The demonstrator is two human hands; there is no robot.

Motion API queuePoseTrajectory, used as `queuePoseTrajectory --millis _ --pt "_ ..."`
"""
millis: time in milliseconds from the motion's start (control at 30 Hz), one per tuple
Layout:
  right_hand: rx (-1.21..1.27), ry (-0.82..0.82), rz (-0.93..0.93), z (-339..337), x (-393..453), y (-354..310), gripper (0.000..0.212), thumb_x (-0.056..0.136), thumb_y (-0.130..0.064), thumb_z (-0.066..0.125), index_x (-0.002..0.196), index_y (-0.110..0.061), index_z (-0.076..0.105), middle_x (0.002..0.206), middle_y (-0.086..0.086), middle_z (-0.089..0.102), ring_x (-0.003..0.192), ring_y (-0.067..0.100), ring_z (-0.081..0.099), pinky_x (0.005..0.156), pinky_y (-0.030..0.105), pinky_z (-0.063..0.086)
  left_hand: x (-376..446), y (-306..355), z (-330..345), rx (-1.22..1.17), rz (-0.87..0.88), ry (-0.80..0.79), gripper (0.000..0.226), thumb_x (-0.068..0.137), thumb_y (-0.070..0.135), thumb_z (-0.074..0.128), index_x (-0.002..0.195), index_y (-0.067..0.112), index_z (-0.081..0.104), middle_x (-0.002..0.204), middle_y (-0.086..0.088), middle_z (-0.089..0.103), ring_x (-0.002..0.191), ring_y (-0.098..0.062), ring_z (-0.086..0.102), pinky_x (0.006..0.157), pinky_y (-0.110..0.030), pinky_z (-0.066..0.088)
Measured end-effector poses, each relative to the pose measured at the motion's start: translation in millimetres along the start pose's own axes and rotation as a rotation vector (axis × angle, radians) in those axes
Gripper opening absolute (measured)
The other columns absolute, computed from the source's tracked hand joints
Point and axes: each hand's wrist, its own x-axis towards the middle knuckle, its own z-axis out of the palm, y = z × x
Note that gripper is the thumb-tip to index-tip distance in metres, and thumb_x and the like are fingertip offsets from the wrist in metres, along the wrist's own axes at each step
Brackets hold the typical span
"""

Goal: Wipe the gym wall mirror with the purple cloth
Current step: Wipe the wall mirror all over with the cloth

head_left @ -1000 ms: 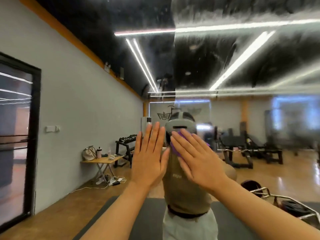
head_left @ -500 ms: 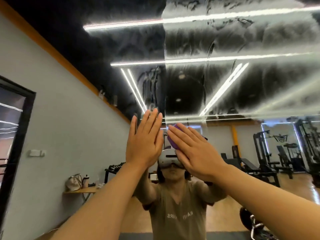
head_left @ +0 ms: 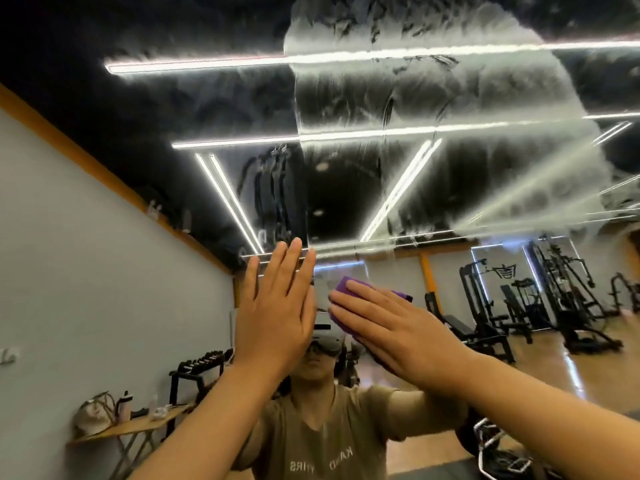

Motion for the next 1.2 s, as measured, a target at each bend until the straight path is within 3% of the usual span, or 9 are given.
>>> queuePoseTrajectory --millis 100,233,367,567,800,900,1033,1133,1200 --pt "-0.009 -0.083 -0.048 -16 11 34 0.052 0.106 -0.029 0.037 0.157 -0.02 0.033 0.165 -0.001 0.026 0.155 0.013 0.01 0.126 0.029 0.004 2 9 1 -0.015 -0.044 0.018 0.057 0.102 0.034 0.029 0.156 0.015 0.035 0.163 -0.009 0.031 0.152 -0.025 0.021 0.119 -0.052 0.014" --pt "0.02 0.079 0.309 -30 54 90 0.051 0.107 -0.03 0.032 0.155 -0.013 0.035 0.163 0.003 0.03 0.153 0.009 0.009 0.12 0.012 -0.003 2 11 3 -0.035 -0.048 0.035 0.057 0.103 0.039 0.027 0.155 0.017 0.036 0.163 -0.009 0.031 0.153 -0.025 0.019 0.119 -0.052 0.012" --pt "0.128 0.227 0.646 -23 73 89 0.054 0.105 -0.03 0.032 0.156 -0.013 0.032 0.165 0.004 0.028 0.152 0.009 0.011 0.117 0.008 -0.004 3 11 0 -0.035 -0.051 0.055 0.059 0.102 0.042 0.029 0.155 0.017 0.038 0.163 -0.01 0.032 0.152 -0.027 0.023 0.119 -0.053 0.014" --pt "0.074 0.017 0.199 -16 -18 5 0.051 0.105 -0.027 0.039 0.153 -0.013 0.039 0.164 0.0 0.031 0.154 0.02 0.021 0.126 0.031 0.012 1 14 3 -0.028 -0.069 0.109 0.059 0.1 0.041 0.032 0.153 0.015 0.041 0.16 -0.012 0.036 0.15 -0.029 0.028 0.119 -0.054 0.016" --pt "0.03 -0.164 -0.045 -27 -15 53 0.049 0.109 -0.03 0.03 0.155 -0.015 0.035 0.165 0.003 0.029 0.155 0.02 0.018 0.127 0.037 0.012 10 41 7 -0.089 -0.196 0.135 0.06 0.096 0.038 0.038 0.147 0.008 0.046 0.156 -0.019 0.039 0.149 -0.035 0.027 0.12 -0.058 0.021" --pt "0.014 -0.14 0.031 -39 1 90 0.05 0.107 -0.029 0.033 0.156 -0.014 0.035 0.164 0.002 0.028 0.155 0.016 0.014 0.126 0.029 0.006 14 45 8 -0.093 -0.219 0.103 0.062 0.096 0.039 0.034 0.15 0.008 0.043 0.158 -0.018 0.036 0.15 -0.033 0.024 0.123 -0.053 0.017" --pt "0.046 0.012 0.33 -51 20 140 0.053 0.106 -0.033 0.032 0.156 -0.017 0.028 0.164 0.004 0.027 0.154 0.017 0.014 0.126 0.027 0.006 17 52 8 -0.116 -0.262 0.095 0.063 0.098 0.039 0.031 0.153 0.009 0.038 0.162 -0.015 0.032 0.152 -0.03 0.02 0.124 -0.051 0.015" --pt "0.073 0.137 0.47 -41 18 130 0.053 0.105 -0.029 0.034 0.155 -0.014 0.032 0.163 0.006 0.031 0.153 0.017 0.015 0.125 0.022 0.003 18 60 8 -0.135 -0.304 0.096 0.065 0.098 0.039 0.029 0.155 0.008 0.034 0.163 -0.013 0.028 0.153 -0.028 0.017 0.125 -0.049 0.012" --pt "0.076 0.15 0.404 -34 0 105 0.052 0.104 -0.027 0.036 0.153 -0.011 0.038 0.16 0.007 0.035 0.153 0.017 0.018 0.124 0.02 0.003 20 72 9 -0.14 -0.293 0.099 0.063 0.098 0.038 0.031 0.154 0.009 0.036 0.163 -0.014 0.028 0.153 -0.028 0.018 0.125 -0.047 0.011"
